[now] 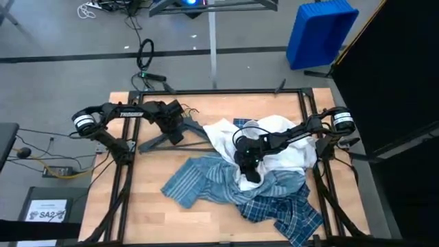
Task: Hang clothes
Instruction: Hang the black hangers on the hanging rack
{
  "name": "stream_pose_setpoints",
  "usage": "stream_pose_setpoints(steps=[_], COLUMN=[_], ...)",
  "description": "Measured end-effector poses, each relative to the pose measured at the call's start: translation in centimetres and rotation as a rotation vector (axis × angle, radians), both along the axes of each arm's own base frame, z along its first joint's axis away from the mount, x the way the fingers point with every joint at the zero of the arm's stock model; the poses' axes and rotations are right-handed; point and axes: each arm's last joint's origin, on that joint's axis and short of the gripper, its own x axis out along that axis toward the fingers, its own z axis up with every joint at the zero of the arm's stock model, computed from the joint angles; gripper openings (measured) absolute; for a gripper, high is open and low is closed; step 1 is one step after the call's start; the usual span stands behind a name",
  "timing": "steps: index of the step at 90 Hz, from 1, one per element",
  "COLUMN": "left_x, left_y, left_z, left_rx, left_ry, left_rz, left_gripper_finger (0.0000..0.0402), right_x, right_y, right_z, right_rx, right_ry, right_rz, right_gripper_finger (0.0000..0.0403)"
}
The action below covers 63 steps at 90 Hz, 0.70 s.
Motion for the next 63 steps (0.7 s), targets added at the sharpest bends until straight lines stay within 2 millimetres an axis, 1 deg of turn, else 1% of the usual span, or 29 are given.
stream_pose_setpoints(steps=[5,7,23,28,34,41,49,63], left_x=[0.1,0.1,0.5,0.8,1.3,1.8,2.6,4.2], left_y=[0.1,0.1,0.6,0.9,1.6,2.4,3.1,3.7], left_z=[0.0,0.0,0.3,0.6,1.4,2.7,4.7,10.2], left_rx=[0.018,0.029,0.092,0.136,0.232,0.33,0.384,0.469], left_ry=[0.0,-0.001,-0.013,-0.002,0.014,0.039,0.058,0.067], left_rz=[-0.018,-0.006,-0.015,-0.01,-0.002,0.026,0.014,-0.013], left_gripper_finger=[0.0058,0.0051,0.0052,0.0052,0.0052,0.0052,0.0052,0.0052], right_x=[0.0,0.0,-0.3,-0.6,-1.0,-1.3,-1.4,-1.4], right_y=[0.0,0.0,0.0,0.0,0.1,0.3,0.5,0.4], right_z=[0.0,0.0,-0.1,-0.2,-0.4,-0.4,-0.4,0.0], right_rx=[0.001,0.001,0.03,0.079,0.113,0.12,0.107,0.104], right_ry=[0.003,0.004,0.047,0.098,0.153,0.188,0.199,0.186], right_rz=[0.001,0.002,-0.001,-0.003,0.001,0.006,-0.006,-0.024], right_gripper_finger=[0.0027,0.0028,0.0034,0.0036,0.0036,0.0034,0.0031,0.0028])
